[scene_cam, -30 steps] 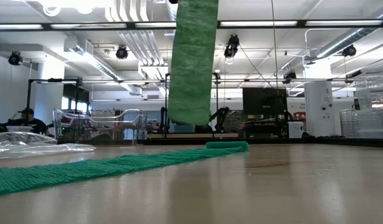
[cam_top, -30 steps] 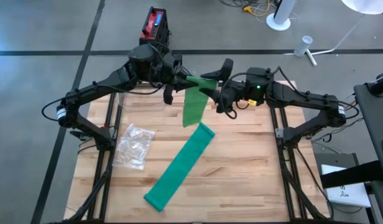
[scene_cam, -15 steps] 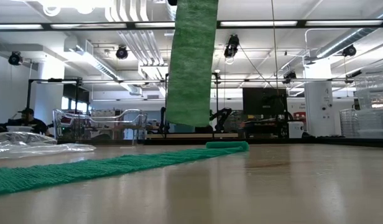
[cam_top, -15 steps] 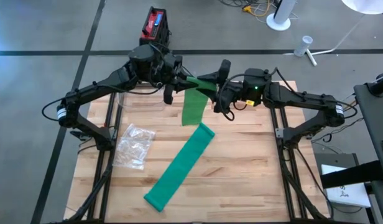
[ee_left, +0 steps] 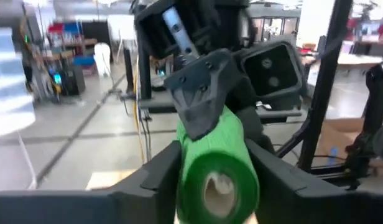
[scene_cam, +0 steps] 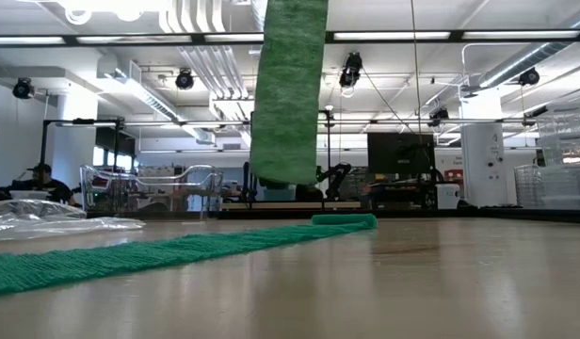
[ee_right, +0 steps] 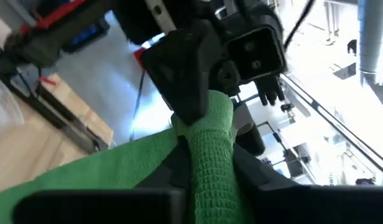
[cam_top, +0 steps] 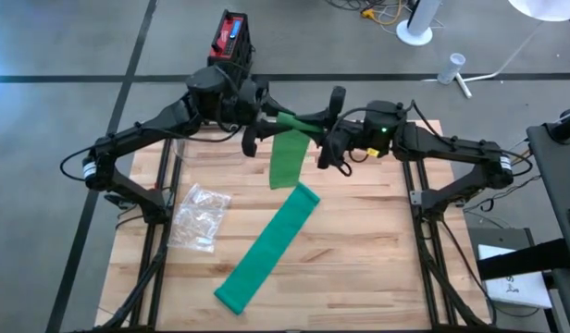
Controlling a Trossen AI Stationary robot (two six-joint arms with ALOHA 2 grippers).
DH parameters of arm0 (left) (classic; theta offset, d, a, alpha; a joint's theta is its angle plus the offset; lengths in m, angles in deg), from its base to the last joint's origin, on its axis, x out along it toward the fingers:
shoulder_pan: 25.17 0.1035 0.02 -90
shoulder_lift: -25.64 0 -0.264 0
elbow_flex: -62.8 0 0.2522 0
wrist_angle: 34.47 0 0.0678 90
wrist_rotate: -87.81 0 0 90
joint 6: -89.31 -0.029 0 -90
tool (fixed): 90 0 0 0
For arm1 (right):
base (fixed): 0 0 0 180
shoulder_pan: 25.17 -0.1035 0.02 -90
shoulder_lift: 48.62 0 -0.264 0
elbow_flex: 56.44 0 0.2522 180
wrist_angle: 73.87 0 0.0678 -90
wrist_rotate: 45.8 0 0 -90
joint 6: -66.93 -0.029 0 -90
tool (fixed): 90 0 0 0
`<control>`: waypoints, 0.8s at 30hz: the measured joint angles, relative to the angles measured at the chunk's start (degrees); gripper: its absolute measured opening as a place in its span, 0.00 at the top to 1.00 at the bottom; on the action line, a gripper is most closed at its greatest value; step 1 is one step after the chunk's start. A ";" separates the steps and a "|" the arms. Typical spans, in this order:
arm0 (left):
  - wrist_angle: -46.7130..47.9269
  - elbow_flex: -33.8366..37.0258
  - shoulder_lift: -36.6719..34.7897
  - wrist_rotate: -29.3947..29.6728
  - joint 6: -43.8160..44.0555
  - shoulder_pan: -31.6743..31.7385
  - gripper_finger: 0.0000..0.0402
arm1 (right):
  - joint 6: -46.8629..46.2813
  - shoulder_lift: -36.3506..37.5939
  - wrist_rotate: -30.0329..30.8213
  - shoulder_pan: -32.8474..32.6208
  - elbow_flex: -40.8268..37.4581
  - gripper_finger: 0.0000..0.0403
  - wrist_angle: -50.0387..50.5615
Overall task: Roll bandage
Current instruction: Roll the green bandage
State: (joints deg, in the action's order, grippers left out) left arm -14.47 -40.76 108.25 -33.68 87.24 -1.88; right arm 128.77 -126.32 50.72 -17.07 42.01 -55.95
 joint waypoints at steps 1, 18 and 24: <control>-0.16 0.05 -0.31 -0.06 -1.13 -0.02 0.58 | -0.92 0.69 -0.14 -0.02 0.00 0.90 0.24; -29.40 15.04 -0.27 0.96 -2.64 0.01 0.54 | -19.84 4.03 -3.66 0.18 -0.35 0.89 -0.30; -31.15 16.35 -0.29 0.90 -0.07 -0.24 0.96 | -27.17 3.99 -3.71 0.18 -0.35 0.89 -1.13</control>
State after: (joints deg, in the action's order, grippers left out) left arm -45.62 -24.42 107.96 -32.77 87.17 -2.11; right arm 101.61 -122.33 47.01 -16.90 41.66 -57.08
